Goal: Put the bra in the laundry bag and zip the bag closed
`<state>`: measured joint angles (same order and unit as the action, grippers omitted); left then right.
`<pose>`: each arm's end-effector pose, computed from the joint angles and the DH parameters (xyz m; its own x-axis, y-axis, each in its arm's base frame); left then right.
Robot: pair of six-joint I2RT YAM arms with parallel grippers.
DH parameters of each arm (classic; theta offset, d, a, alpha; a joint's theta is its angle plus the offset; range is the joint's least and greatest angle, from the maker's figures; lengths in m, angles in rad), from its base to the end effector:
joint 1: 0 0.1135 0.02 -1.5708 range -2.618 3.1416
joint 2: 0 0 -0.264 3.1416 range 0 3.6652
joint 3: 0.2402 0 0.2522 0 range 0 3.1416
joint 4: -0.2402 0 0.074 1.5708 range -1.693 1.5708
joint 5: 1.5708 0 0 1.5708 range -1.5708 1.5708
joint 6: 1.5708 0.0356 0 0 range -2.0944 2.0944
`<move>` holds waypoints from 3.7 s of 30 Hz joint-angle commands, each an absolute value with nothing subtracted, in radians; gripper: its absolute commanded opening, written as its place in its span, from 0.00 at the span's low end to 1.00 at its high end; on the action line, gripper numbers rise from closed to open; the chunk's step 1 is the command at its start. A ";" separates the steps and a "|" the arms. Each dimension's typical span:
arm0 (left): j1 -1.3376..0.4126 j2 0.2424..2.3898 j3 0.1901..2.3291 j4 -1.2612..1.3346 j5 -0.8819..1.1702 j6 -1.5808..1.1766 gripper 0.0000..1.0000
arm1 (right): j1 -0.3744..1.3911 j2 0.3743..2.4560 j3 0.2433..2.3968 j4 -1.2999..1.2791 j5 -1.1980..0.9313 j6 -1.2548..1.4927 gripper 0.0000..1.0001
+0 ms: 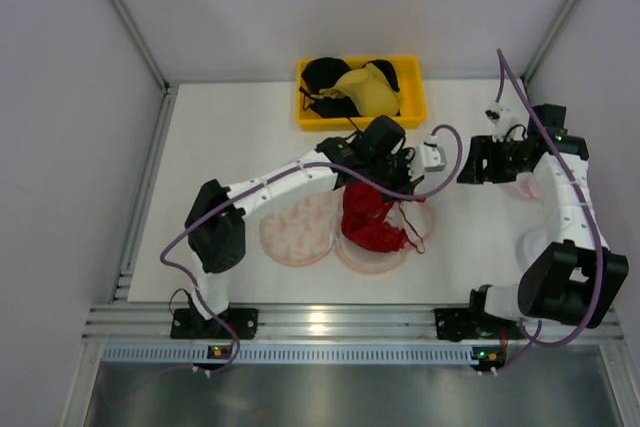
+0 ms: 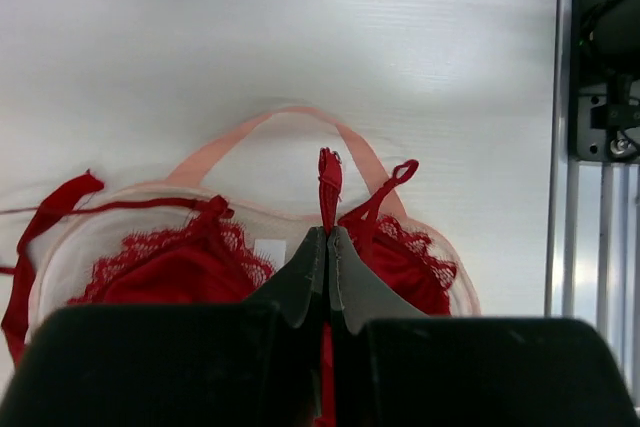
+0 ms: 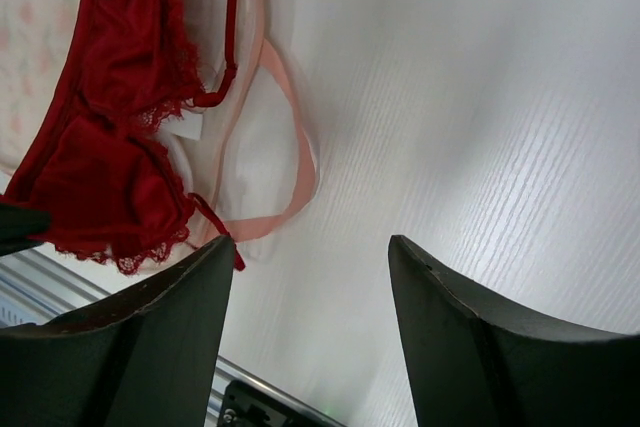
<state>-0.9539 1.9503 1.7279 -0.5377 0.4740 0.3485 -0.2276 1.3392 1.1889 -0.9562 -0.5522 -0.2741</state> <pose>0.2451 -0.3736 0.2904 -0.0614 0.6118 -0.7886 0.9981 0.0382 -0.0481 0.2549 -0.0399 0.2998 -0.8286 -0.0446 -0.5580 -0.2711 0.9041 0.3303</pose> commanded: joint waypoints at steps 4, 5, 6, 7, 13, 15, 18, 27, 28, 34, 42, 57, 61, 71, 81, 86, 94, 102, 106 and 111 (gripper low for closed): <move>-0.821 1.797 1.585 -0.450 0.390 0.135 0.00 | -0.245 1.308 1.180 -0.946 -0.598 -0.311 0.63; -0.807 1.783 1.557 -0.418 0.368 0.112 0.00 | -0.245 1.312 1.180 -0.950 -0.601 -0.314 0.63; -0.780 1.770 1.498 -0.407 0.361 0.103 0.00 | -0.244 1.312 1.177 -0.953 -0.603 -0.314 0.63; -0.767 1.744 1.470 -0.393 0.354 0.083 0.00 | -0.244 1.313 1.175 -0.954 -0.610 -0.321 0.63; -0.735 1.695 1.275 -0.315 0.270 0.008 0.00 | -0.236 1.319 1.178 -0.976 -0.630 -0.340 0.62; -0.733 1.721 1.263 -0.308 0.273 0.003 0.00 | -0.230 1.322 1.180 -0.977 -0.635 -0.342 0.62; -0.733 1.767 1.276 -0.301 0.302 -0.052 0.14 | -0.206 1.334 1.183 -0.974 -0.646 -0.339 0.61; -0.603 1.804 1.495 -0.288 0.390 -0.135 0.48 | -0.153 1.410 1.253 -0.885 -0.635 -0.253 0.56; -0.583 1.819 1.528 -0.288 0.417 -0.143 0.49 | -0.155 1.419 1.261 -0.874 -0.635 -0.246 0.56; -0.492 1.963 1.700 -0.288 0.511 -0.181 0.50 | -0.108 1.538 1.339 -0.733 -0.626 -0.158 0.53; -0.434 1.954 1.701 -0.288 0.574 -0.186 0.57 | 0.087 1.834 1.544 -0.604 -0.551 -0.140 0.49; -0.367 1.862 1.595 -0.288 0.577 -0.155 0.57 | 0.133 2.013 1.577 -0.670 -0.531 -0.344 0.36; -0.354 1.881 1.597 -0.288 0.586 -0.175 0.57 | 0.144 2.020 1.551 -0.675 -0.548 -0.353 0.36; -0.334 1.896 1.606 -0.288 0.597 -0.184 0.57 | 0.176 2.118 1.575 -0.693 -0.532 -0.367 0.36; -0.318 1.884 1.594 -0.288 0.591 -0.181 0.57 | 0.179 2.163 1.741 -0.716 -0.483 -0.376 0.00; -0.316 1.879 1.594 -0.288 0.583 -0.170 0.57 | 0.178 2.074 1.801 -0.660 -0.457 -0.373 0.00; -0.316 1.856 1.571 -0.288 0.566 -0.161 0.59 | 0.178 1.939 1.848 -0.592 -0.521 -0.333 0.00; -0.284 1.819 1.517 -0.288 0.538 -0.210 0.67 | 0.256 1.682 1.617 -0.716 -0.621 -0.416 0.00; -0.267 1.792 1.474 -0.288 0.543 -0.212 0.67 | 0.320 1.525 1.464 -0.742 -0.618 -0.462 0.00; -0.261 1.744 1.408 -0.288 0.545 -0.192 0.67 | 0.426 1.448 1.320 -0.746 -0.601 -0.463 0.00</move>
